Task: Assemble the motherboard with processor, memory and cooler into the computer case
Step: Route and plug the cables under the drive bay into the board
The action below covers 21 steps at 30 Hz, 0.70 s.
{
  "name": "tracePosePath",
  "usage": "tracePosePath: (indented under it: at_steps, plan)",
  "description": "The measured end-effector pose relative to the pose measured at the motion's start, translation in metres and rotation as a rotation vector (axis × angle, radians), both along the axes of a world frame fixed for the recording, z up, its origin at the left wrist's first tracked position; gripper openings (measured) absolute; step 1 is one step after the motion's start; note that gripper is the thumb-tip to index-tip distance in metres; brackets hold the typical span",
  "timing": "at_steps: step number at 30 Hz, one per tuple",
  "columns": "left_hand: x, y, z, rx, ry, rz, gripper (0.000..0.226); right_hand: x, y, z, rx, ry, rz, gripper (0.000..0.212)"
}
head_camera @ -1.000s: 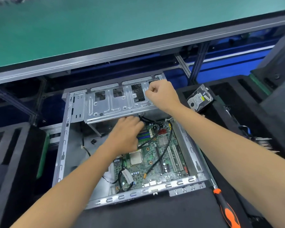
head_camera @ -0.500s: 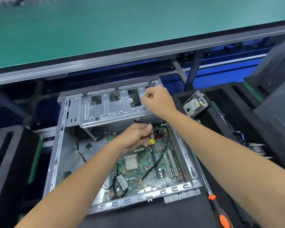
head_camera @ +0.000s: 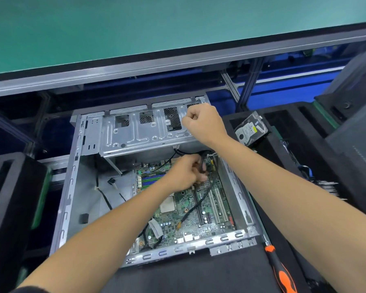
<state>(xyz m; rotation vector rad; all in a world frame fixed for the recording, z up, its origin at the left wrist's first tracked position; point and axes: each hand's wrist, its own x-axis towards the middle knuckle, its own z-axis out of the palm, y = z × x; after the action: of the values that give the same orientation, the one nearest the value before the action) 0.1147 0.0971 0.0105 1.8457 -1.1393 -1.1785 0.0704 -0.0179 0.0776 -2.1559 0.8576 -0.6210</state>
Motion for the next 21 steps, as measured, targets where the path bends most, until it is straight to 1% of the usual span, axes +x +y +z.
tracePosePath:
  at_steps: [2, 4, 6, 11, 15, 18, 21]
  plan:
    - [-0.013, -0.012, -0.003, -0.064, -0.169, 0.079, 0.028, 0.0, 0.0, 0.0, -0.004, -0.008, 0.003, 0.021]
    - [-0.018, -0.02, -0.006, -0.095, -0.231, 0.154, 0.032, 0.0, -0.001, 0.0, -0.004, -0.011, 0.005, 0.02]
    - [-0.019, -0.024, -0.008, -0.101, -0.224, 0.197, 0.028, 0.0, -0.001, 0.0, -0.004, -0.007, 0.001, 0.02]
    - [-0.024, -0.027, -0.015, -0.088, -0.219, 0.285, 0.007, 0.0, -0.001, 0.0, -0.007, -0.009, 0.002, 0.02]
    - [-0.026, -0.032, -0.018, -0.1, -0.183, 0.339, 0.009, -0.001, -0.001, 0.0, -0.006, -0.002, -0.003, 0.022]
    - [-0.029, -0.034, -0.02, -0.101, -0.186, 0.329, 0.004, -0.001, -0.001, -0.001, -0.019, 0.013, 0.0, 0.021]
    - [-0.03, -0.035, -0.022, -0.101, -0.216, 0.307, 0.009, -0.001, -0.001, -0.001, -0.025, 0.019, 0.005, 0.021]
